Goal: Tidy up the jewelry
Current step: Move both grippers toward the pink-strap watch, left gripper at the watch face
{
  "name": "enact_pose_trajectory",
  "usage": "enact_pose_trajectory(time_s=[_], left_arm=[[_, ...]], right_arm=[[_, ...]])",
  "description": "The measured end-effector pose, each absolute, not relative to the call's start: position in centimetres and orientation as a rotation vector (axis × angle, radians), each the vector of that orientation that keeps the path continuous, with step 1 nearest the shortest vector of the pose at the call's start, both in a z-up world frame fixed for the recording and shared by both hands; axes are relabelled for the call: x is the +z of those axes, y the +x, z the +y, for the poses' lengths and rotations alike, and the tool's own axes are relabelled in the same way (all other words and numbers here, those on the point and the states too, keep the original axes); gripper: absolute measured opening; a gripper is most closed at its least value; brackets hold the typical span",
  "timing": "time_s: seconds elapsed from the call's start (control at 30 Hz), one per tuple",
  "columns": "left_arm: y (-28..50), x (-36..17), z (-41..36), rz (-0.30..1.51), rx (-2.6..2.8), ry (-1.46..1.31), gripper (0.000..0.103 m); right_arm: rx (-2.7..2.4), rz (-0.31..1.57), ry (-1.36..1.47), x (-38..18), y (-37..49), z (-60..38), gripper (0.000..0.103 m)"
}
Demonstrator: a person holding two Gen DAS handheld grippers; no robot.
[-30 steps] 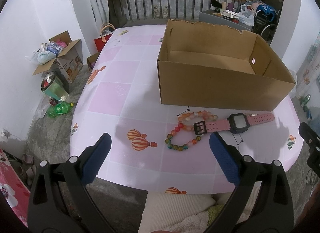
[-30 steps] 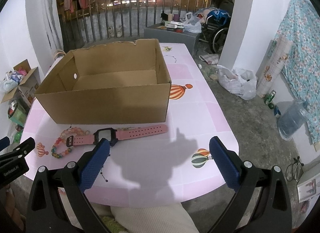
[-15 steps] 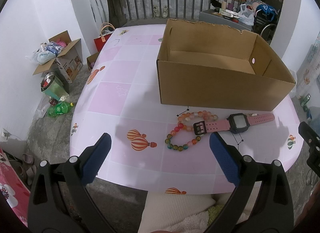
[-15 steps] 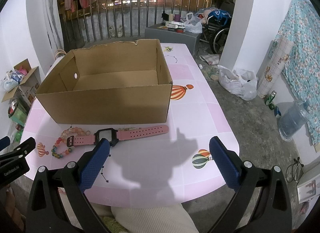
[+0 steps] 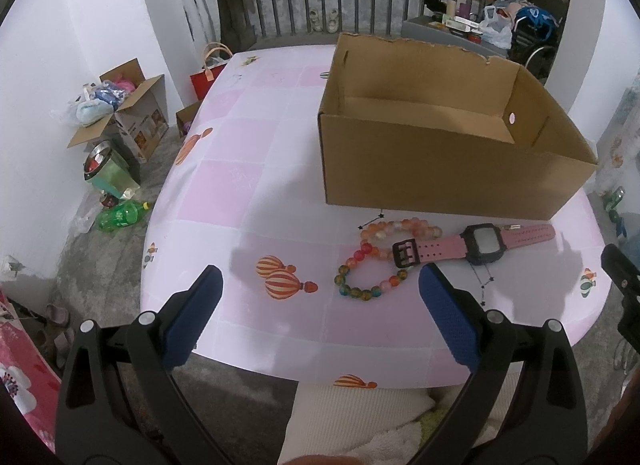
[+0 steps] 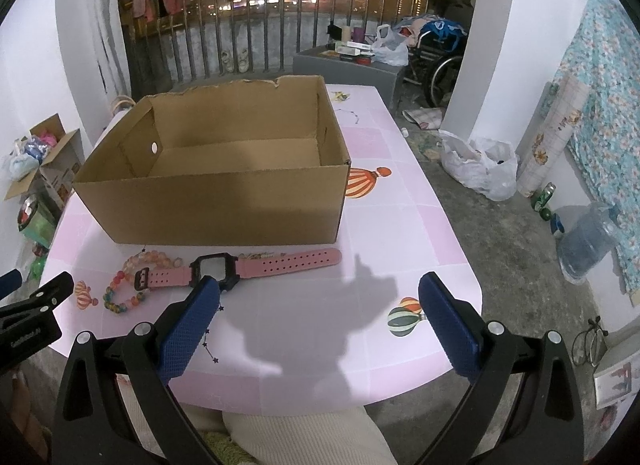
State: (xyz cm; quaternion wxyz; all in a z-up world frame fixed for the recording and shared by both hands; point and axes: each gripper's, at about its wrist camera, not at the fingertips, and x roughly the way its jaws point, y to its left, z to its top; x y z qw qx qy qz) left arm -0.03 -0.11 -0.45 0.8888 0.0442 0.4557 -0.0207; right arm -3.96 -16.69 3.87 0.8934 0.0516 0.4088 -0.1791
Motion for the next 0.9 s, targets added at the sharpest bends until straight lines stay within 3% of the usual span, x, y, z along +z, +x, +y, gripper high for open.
enact_pose_trajectory(time_s=[0.27, 0.67, 0.9], left_arm=[[-0.4, -2.0, 0.3, 0.900, -0.076, 0.123, 0.095], [0.3, -3.9, 1.5, 0.821, -0.340, -0.071, 0.095], [1.4, -5.0, 0.2, 0.804, -0.426, -0.077, 0.094]], right_arm=[[-0.289, 0.846, 0.101, 1.3, -4.0, -18.4, 0.097], [-0.163, 0.853, 0.175, -1.6, -1.3, -20.9, 0.097], [-0.074, 0.888, 0.300, -2.9, 1.6, -22.5, 0.072]])
